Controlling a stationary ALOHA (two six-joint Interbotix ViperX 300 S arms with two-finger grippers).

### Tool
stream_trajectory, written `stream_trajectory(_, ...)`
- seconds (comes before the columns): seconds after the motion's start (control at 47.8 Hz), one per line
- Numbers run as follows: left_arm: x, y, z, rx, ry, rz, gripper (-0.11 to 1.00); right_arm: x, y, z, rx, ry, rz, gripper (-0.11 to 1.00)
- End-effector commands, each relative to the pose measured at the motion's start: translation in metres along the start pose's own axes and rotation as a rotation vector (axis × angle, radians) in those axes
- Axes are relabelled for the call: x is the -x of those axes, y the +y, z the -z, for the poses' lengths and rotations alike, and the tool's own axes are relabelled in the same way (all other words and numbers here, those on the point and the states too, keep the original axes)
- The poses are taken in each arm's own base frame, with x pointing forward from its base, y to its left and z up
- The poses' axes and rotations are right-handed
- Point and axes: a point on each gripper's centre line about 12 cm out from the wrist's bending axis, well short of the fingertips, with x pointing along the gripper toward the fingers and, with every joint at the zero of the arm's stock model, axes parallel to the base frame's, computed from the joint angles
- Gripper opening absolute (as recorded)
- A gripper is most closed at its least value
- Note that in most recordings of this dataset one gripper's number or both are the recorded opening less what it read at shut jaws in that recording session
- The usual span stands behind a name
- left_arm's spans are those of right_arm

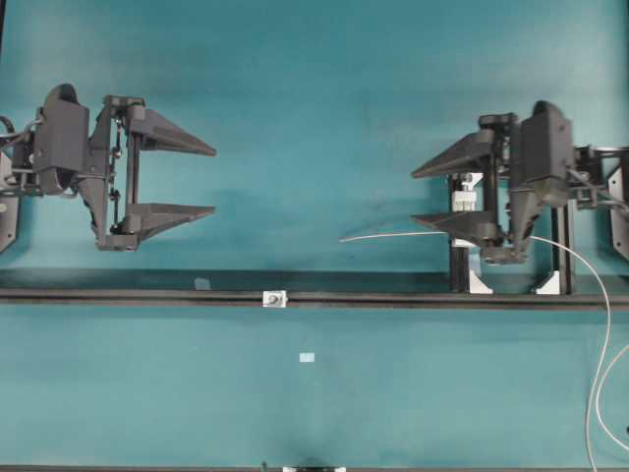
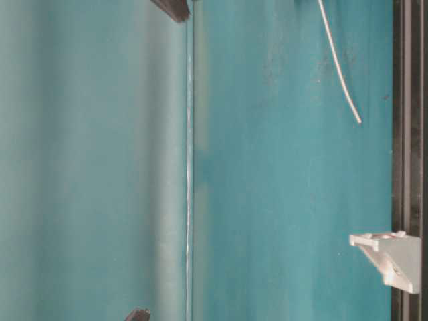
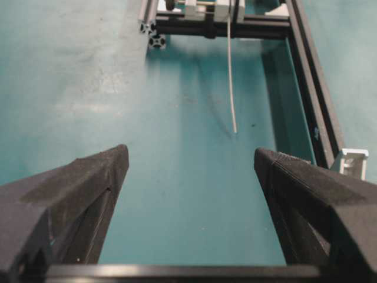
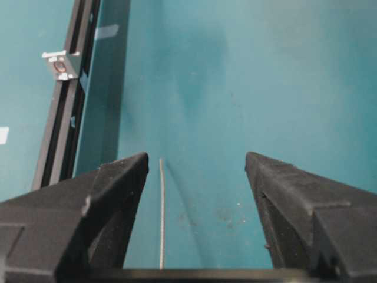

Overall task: Insert the wire into the hole on the left side and pull it with the left arm.
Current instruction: 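Lower the right gripper over the white wire near the fixture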

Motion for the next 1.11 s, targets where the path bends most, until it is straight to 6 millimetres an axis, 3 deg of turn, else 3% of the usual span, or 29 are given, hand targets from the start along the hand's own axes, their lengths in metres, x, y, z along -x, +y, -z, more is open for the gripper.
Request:
stream_trajectory(0.0,-0.001,0.001,-0.004,0.001,-0.018,-0.004,0.79,-0.008,0.004,-0.006,0.002,-0.013,-0.012,0.79)
stream_trajectory(0.377,0.000,0.001,-0.003,0.001,-0.015,-0.003,0.79,-0.035,0.009,0.008,0.002,0.073,-0.011,0.79)
stream_trajectory(1.089,0.000,0.001,-0.001,0.001,-0.006,-0.003,0.79,-0.051,0.012,0.031,-0.029,0.179,-0.004,0.79)
